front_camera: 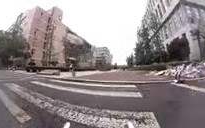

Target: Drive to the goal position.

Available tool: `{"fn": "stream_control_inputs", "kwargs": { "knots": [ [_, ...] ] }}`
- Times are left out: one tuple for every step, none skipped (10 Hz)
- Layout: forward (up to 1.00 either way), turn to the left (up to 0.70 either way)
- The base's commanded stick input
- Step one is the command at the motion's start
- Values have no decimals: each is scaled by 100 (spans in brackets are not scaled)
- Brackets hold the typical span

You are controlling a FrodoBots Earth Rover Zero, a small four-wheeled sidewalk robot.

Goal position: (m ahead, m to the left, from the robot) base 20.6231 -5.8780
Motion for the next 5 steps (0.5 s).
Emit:
{"fn": "stream_control_inputs", "kwargs": {
  "knots": [
    [45,-27],
    [45,-27],
    [52,-21],
    [60,-15],
    [60,-15]
  ]
}}
